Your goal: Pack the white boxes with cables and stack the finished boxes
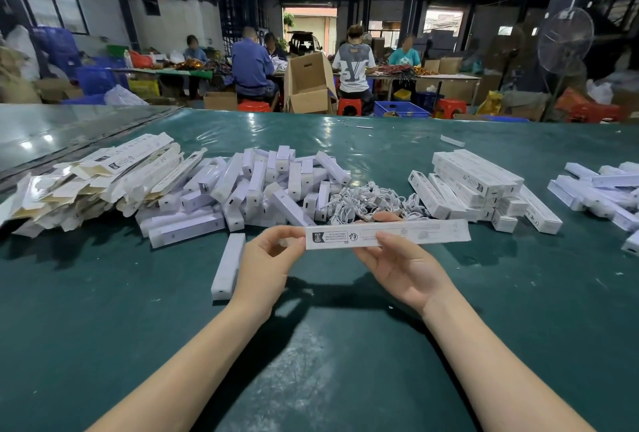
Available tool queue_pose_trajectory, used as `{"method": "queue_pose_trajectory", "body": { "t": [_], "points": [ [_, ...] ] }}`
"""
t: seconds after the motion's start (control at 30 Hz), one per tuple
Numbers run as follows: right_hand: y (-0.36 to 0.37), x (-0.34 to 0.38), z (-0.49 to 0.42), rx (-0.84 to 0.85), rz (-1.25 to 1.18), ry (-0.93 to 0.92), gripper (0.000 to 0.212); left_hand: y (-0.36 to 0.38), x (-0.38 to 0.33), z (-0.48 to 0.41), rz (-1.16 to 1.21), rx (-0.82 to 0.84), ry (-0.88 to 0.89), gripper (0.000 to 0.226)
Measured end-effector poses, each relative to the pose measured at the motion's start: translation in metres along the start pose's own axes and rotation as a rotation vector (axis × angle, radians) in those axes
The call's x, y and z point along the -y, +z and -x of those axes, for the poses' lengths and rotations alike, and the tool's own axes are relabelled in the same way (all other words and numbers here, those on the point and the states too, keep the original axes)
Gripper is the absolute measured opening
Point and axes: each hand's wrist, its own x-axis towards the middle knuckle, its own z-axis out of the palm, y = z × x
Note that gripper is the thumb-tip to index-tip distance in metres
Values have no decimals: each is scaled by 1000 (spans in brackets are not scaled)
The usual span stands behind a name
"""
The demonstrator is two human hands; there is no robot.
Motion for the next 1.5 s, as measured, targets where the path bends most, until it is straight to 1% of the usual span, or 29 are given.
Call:
{"method": "queue_pose_trajectory", "body": {
  "t": [0.07,0.1,0.2,0.3,0.4,0.53,0.6,0.7,0.77,0.87,0.97,1.1,1.13,1.2,1.27,1.33,1.37,1.4,1.47,1.5],
  "points": [
    [2,-1,0,-2,16,7,22,1,-1,1,-2,-28,80,24],
    [2,-1,0,-5,13,6,21,2,-2,1,41,-40,86,25],
    [2,0,0,-28,-21,-16,22,3,-6,0,233,8,14,18],
    [1,2,1,-30,-14,-13,25,4,-6,0,215,52,2,15],
    [3,2,3,5,-12,8,27,4,-7,0,322,58,-52,15],
    [6,1,4,-1,-38,-1,29,2,-11,-2,373,46,-67,19],
    [6,1,5,-7,-51,-7,26,2,-12,-1,436,62,-99,18],
    [10,0,6,3,-69,1,14,3,-11,0,493,36,-139,12],
    [10,-2,5,-6,-68,16,16,5,-7,2,462,-40,-134,11],
    [9,-5,3,-50,-37,11,21,9,-5,7,335,-154,-68,12],
    [9,-5,2,-63,-51,-17,21,13,-4,11,218,-153,3,20],
    [9,-7,1,-74,-53,-17,22,12,-5,12,180,-188,-45,24],
    [10,-7,1,-78,-51,-20,23,11,-6,13,156,-183,-24,27],
    [11,-6,2,-91,-66,-26,22,12,-10,16,0,-136,107,28],
    [11,-5,2,-106,-97,-33,16,13,-14,20,-162,-75,249,32],
    [12,-4,2,-127,-144,-33,15,14,-14,21,-258,-14,301,42],
    [12,-4,1,-132,-166,-33,16,15,-14,23,-257,41,274,48],
    [13,-5,1,-129,-189,-36,20,16,-12,24,-194,110,202,57],
    [13,-6,1,-117,-228,-45,34,21,-13,29,78,243,-21,77],
    [13,-7,2,-117,-222,-46,36,23,-13,29,193,281,-91,82]
  ]
}}
